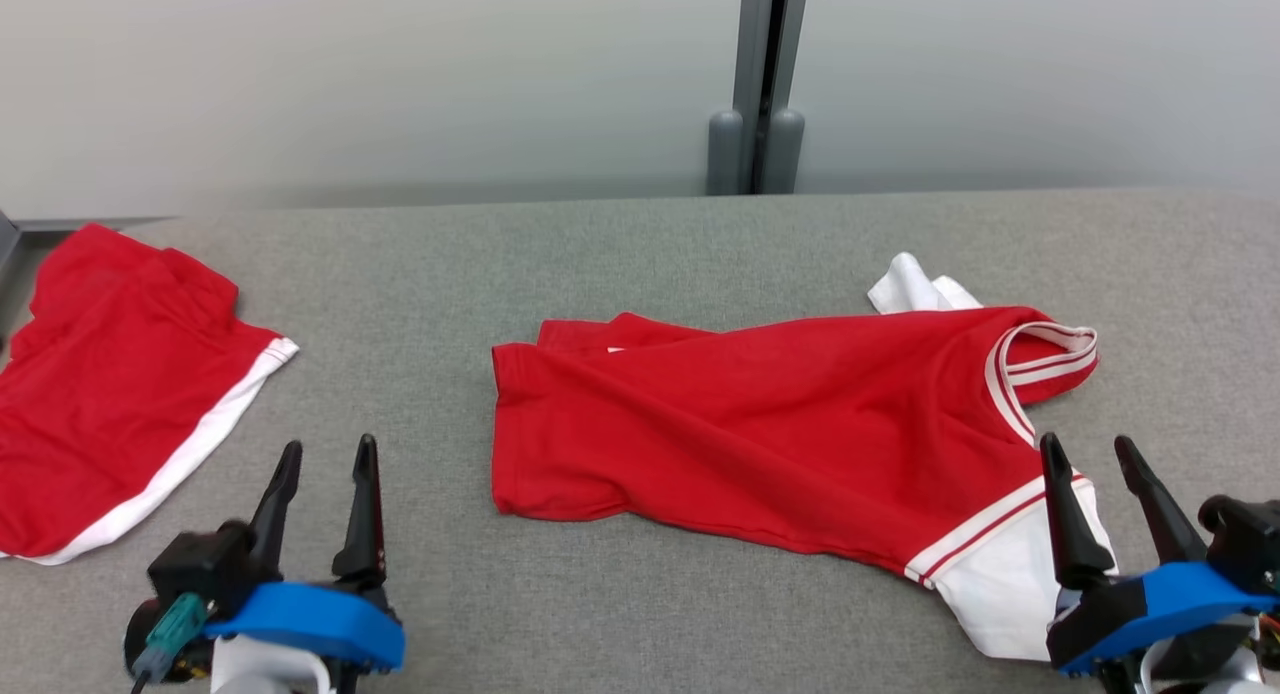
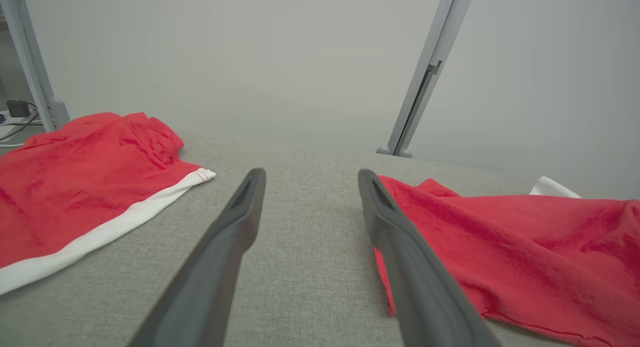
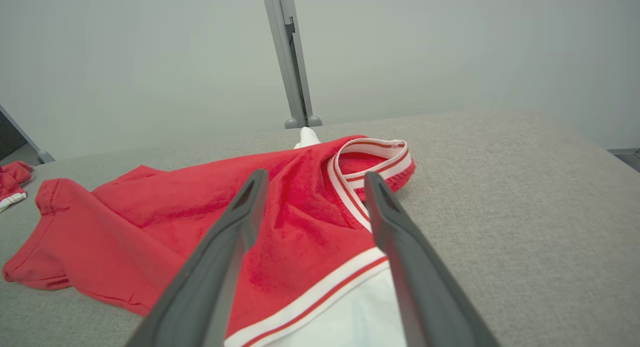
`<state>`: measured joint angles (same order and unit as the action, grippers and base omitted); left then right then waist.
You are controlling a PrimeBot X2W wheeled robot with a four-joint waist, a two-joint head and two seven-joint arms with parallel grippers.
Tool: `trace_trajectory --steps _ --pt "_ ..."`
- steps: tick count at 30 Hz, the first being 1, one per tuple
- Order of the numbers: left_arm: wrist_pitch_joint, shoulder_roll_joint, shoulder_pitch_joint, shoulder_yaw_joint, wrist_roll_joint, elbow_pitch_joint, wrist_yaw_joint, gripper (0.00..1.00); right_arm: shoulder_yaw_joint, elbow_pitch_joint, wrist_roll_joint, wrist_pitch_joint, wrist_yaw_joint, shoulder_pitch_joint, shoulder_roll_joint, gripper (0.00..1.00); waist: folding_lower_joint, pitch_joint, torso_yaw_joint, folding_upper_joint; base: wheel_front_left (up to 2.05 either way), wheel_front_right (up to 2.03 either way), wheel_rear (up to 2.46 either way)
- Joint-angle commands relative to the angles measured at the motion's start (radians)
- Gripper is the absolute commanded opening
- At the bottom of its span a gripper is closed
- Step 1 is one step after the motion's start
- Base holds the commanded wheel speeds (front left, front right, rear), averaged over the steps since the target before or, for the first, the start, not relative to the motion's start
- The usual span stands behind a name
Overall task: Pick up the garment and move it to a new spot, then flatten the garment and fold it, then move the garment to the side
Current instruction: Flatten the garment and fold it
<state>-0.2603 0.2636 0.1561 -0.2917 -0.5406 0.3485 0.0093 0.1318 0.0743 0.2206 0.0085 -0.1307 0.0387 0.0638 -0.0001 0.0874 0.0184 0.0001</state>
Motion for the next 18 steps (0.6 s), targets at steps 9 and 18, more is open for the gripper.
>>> trace_trajectory --steps 9,18 --pt "-0.006 -0.016 -0.135 0.078 0.059 -0.101 0.011 1.00 0.009 -0.014 -0.005 0.011 0.000 -0.067 -0.006 1.00 0.0001 -0.047 0.006 -0.0001 0.00 0.00 0.00" --pt "-0.004 -0.022 -0.122 0.064 0.071 -0.078 0.000 1.00 -0.014 -0.017 -0.002 0.013 0.000 -0.062 -0.010 1.00 0.0001 -0.041 -0.005 -0.0001 0.00 0.00 0.00"
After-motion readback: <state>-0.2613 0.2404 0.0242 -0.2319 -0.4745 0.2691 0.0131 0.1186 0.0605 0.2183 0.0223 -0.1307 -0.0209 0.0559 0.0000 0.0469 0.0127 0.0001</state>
